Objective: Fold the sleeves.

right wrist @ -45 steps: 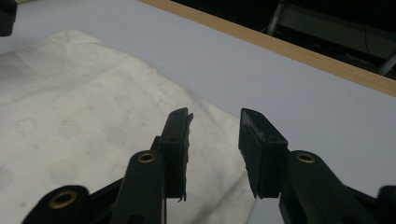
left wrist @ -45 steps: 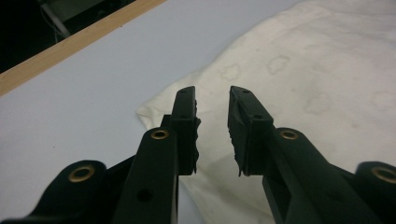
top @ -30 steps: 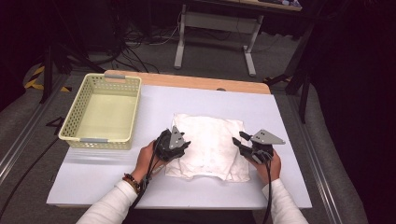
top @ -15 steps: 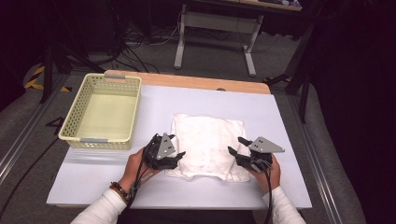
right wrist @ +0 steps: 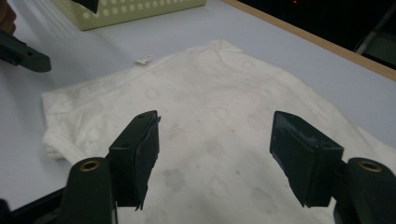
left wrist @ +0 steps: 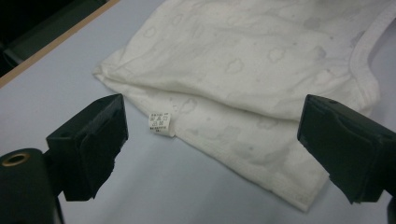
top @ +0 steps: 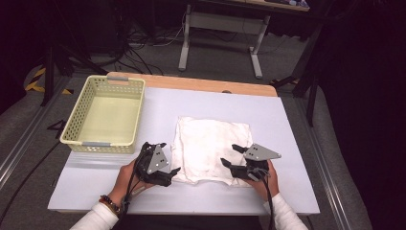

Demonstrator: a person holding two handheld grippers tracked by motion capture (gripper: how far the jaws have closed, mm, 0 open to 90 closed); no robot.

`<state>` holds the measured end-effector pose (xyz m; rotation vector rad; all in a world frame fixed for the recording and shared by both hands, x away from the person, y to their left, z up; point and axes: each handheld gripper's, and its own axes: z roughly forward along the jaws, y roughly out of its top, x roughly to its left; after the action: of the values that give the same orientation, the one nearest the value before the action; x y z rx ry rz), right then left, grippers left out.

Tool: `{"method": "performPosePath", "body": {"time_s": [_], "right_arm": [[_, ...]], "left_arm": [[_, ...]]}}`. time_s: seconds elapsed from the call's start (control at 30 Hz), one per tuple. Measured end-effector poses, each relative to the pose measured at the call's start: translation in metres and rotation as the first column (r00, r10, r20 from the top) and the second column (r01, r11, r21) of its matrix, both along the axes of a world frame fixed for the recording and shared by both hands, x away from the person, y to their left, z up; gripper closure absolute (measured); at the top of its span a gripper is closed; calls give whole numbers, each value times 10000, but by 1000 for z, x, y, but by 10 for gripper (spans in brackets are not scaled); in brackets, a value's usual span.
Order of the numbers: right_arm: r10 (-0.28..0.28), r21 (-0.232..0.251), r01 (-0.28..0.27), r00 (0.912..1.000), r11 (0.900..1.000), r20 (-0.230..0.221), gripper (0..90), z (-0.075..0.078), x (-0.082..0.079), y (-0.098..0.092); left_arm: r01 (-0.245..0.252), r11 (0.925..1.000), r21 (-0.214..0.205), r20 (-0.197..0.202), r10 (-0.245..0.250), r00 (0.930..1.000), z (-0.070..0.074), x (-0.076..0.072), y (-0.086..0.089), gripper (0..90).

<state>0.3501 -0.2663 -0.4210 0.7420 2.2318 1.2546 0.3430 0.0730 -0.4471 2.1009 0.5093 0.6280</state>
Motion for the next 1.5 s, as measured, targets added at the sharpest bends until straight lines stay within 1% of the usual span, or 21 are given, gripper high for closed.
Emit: {"method": "performPosePath", "body": {"time_s": [0.07, 0.13, 0.27, 0.37, 0.4, 0.47, 0.53, 0.57, 0.63, 0.7, 0.77, 0.87, 0.93, 1.03, 1.13, 1.2, 1.27, 1.3, 1.37, 1.43, 1.5], "right_arm": [[219, -28, -219, 9998, 9998, 9, 350, -1, -3, 10], [631, -70, -632, 9979, 9980, -157, 346, -2, -6, 20], [1401, -411, -1420, 9891, 9890, -447, 359, -7, -12, 43], [1949, -569, -1981, 9792, 9785, -571, 406, -11, -17, 59], [2140, -631, -2181, 9747, 9739, -651, 421, -13, -19, 65], [2417, -973, -2486, 9673, 9637, -776, 436, -18, -21, 76], [2746, -1129, -2844, 9569, 9520, -946, 464, -22, -23, 85], [2821, -1321, -2931, 9546, 9469, -961, 469, -25, -23, 89], [2932, -1453, -3077, 9493, 9403, -1131, 496, -28, -23, 95], [2859, -1727, -3063, 9490, 9361, -1332, 499, -31, -24, 101], [2946, -1720, -3161, 9454, 9330, -1397, 508, -33, -24, 104], [2811, -2118, -3087, 9478, 9273, -1506, 510, -36, -24, 110], [2605, -2153, -2905, 9526, 9324, -1569, 534, -36, -23, 110], [2381, -2035, -2719, 9552, 9406, -1759, 592, -36, -20, 110], [2140, -2114, -2459, 9631, 9460, -1630, 721, -37, -21, 111], [2109, -2170, -2419, 9649, 9457, -1565, 746, -37, -23, 111], [2139, -2319, -2426, 9664, 9420, -1423, 770, -37, -25, 113], [2120, -2311, -2405, 9670, 9427, -1416, 778, -38, -25, 113], [2079, -2255, -2374, 9671, 9449, -1469, 808, -37, -25, 112], [1989, -2124, -2302, 9671, 9497, -1589, 815, -37, -23, 110], [1972, -2104, -2278, 9677, 9507, -1570, 813, -37, -24, 110]], "left_arm": [[-78, 10000, -7, 7, 78, 10000, 0, -3, 4, 98], [-220, 9998, 23, 1, 220, 9998, 0, -5, 8, 99], [-345, 9992, -193, -127, 343, 9993, 0, -7, 14, 105], [-329, 9994, -47, -83, 329, 9994, 0, -6, 15, 114], [-371, 9993, -52, -120, 370, 9992, 0, -5, 15, 113], [-388, 9991, -174, -241, 384, 9990, 0, -2, 16, 114], [-369, 9992, -162, -316, 364, 9988, -1, -1, 16, 120], [-355, 9993, -85, -328, 352, 9988, -2, -1, 16, 122], [-333, 9994, -8, -338, 332, 9989, -3, 0, 16, 121], [-326, 9995, 50, -318, 327, 9990, -3, 0, 16, 123], [-371, 9993, -1, -370, 370, 9986, -3, 1, 16, 124], [-408, 9992, -3, -447, 407, 9982, -4, 2, 14, 125], [-419, 9991, 114, -500, 425, 9978, -5, 4, 10, 130], [-488, 9981, 367, -483, 505, 9976, -6, 9, 1, 133], [-575, 9982, 154, -603, 583, 9965, -7, 16, -6, 133], [-671, 9977, 33, -712, 671, 9952, -7, 22, -12, 147], [-803, 9968, 59, -805, 805, 9935, -7, 28, -15, 157], [-926, 9957, 79, -815, 930, 9923, -7, 31, -18, 158], [-1019, 9947, -102, -978, 1004, 9901, -6, 38, -22, 165], [-1113, 9938, -14, -870, 1108, 9900, -6, 46, -28, 171], [-1239, 9923, -14, -957, 1232, 9878, -6, 56, -34, 182]]}}
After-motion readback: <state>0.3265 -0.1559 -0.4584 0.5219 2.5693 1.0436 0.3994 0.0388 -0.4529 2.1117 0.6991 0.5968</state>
